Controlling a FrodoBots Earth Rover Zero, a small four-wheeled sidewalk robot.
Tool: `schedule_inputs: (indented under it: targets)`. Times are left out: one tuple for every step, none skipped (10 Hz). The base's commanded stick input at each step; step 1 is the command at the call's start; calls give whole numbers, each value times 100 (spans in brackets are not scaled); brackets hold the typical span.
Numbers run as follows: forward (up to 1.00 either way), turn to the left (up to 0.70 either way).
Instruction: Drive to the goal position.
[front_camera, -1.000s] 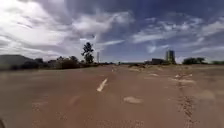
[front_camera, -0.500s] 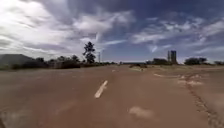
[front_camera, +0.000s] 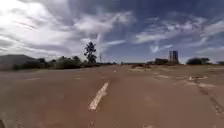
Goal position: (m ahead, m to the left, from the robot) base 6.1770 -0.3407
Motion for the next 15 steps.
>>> schedule_inputs:
  targets:
    - [100, 0]
    - [100, 0]
    - [100, 0]
    - [100, 0]
    - [100, 0]
    - [100, -3]
    - [100, -7]
    - [100, -10]
    - [100, -9]
    - [100, -7]
    - [100, -6]
    - [100, -4]
    - [100, -3]
    - [100, -2]
    - [100, 0]
